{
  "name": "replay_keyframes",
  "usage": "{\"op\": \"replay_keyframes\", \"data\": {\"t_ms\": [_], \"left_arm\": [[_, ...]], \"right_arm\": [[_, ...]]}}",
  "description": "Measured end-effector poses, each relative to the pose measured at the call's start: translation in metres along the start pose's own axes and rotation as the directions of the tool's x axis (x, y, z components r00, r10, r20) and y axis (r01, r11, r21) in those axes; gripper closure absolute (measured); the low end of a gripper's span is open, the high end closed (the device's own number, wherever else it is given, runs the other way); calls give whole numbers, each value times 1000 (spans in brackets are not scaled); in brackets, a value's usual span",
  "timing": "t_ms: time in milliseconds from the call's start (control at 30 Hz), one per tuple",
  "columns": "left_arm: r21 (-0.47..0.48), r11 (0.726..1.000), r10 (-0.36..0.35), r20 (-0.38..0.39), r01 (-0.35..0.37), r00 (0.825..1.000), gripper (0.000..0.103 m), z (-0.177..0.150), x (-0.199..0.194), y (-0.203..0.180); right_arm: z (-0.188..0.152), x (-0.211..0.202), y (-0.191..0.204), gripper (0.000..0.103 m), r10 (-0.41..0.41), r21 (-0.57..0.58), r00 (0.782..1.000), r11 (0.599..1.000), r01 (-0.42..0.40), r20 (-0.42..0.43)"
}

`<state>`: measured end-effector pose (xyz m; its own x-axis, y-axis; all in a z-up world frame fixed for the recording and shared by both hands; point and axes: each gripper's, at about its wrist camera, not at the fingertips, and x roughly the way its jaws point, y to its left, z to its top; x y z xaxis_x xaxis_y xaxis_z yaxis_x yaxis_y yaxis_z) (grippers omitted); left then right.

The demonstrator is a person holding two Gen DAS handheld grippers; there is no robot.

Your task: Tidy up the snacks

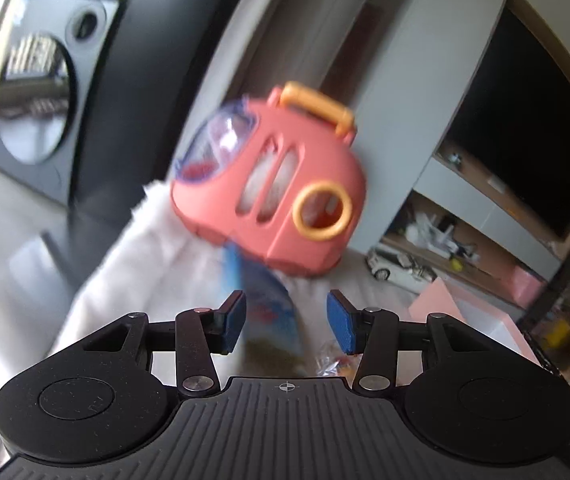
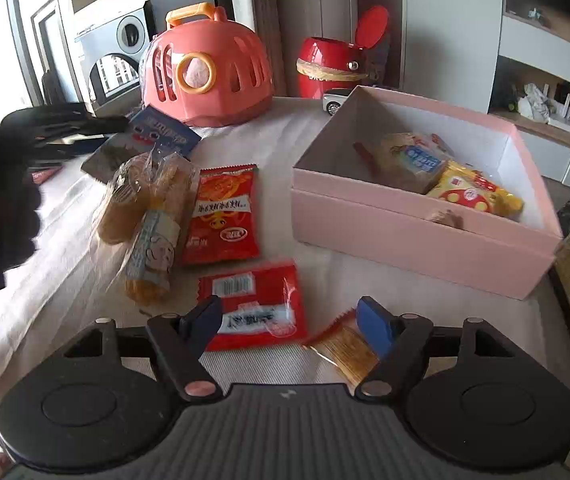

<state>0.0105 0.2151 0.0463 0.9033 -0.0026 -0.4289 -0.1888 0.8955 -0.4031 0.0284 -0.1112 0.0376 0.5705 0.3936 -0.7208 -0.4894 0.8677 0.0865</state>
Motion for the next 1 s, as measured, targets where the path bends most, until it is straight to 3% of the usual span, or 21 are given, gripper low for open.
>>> {"op": "replay_keyframes", "data": {"t_ms": [200, 300, 467, 700, 767, 833, 933, 1000], "left_arm": [[59, 991, -113, -95, 119, 989, 53, -3, -25, -23], [51, 993, -103, -123, 110, 987, 53, -11, -31, -24], [7, 994, -105, -145, 107, 984, 53, -19, -38, -17], [16, 973, -223, -183, 230, 958, 53, -24, -46, -41], [61, 978, -185, -177, 198, 967, 53, -27, -46, -48], [115, 985, -107, -170, 128, 980, 53, -31, -41, -52], [148, 986, -41, -212, 74, 976, 53, -39, -26, -50], [183, 983, 7, -200, 30, 980, 52, -44, -21, -50]], "right_arm": [[20, 36, 32, 38, 20, -73, 999, 997, -17, 35], [27, 61, 53, 38, 8, -159, 999, 987, -3, 31], [38, 82, 64, 36, 46, -157, 999, 987, -44, 9], [48, 97, 64, 25, 73, -148, 997, 986, -76, -28], [52, 101, 66, 26, 65, -137, 997, 988, -68, -29], [52, 100, 68, 38, 59, -139, 998, 988, -63, -31], [45, 87, 72, 45, 92, -145, 994, 985, -98, -51], [36, 76, 75, 46, 106, -163, 992, 980, -115, -61]]}}
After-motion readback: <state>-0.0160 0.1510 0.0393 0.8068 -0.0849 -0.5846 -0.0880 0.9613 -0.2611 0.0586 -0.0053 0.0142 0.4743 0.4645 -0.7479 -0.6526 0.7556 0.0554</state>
